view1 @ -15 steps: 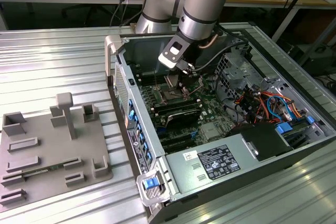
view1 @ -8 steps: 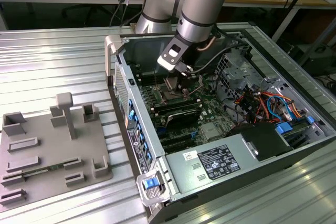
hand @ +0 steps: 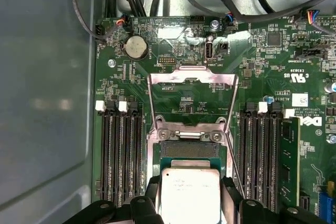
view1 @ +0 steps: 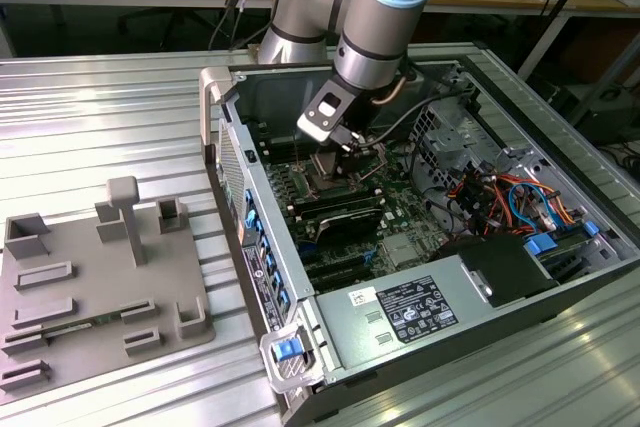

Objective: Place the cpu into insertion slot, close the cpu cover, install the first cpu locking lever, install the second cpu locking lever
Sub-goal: 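Place the cpu into insertion slot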

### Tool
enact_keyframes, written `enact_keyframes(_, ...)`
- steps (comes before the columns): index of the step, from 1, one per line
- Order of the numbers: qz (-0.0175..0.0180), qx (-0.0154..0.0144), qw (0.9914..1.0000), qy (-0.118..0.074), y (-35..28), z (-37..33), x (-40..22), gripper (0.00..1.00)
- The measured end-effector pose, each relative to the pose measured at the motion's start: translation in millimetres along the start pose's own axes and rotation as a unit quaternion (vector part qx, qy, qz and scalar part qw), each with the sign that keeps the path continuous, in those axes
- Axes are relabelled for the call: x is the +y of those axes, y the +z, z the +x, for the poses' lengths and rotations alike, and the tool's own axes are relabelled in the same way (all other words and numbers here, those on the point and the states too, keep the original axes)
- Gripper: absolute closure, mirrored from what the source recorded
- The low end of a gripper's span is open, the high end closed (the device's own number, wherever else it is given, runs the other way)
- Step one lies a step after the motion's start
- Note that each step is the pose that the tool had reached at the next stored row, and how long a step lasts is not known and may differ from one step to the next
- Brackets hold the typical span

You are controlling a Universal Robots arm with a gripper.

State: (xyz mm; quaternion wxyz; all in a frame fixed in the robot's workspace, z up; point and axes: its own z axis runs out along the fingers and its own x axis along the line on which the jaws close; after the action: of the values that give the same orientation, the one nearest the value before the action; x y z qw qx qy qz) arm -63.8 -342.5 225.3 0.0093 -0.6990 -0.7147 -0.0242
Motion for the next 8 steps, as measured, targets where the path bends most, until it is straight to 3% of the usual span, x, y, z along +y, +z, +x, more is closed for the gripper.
enact_keyframes(8,-0.01,-0.0003,0.99995,0.002,5.8,0.9,0.0,0.45)
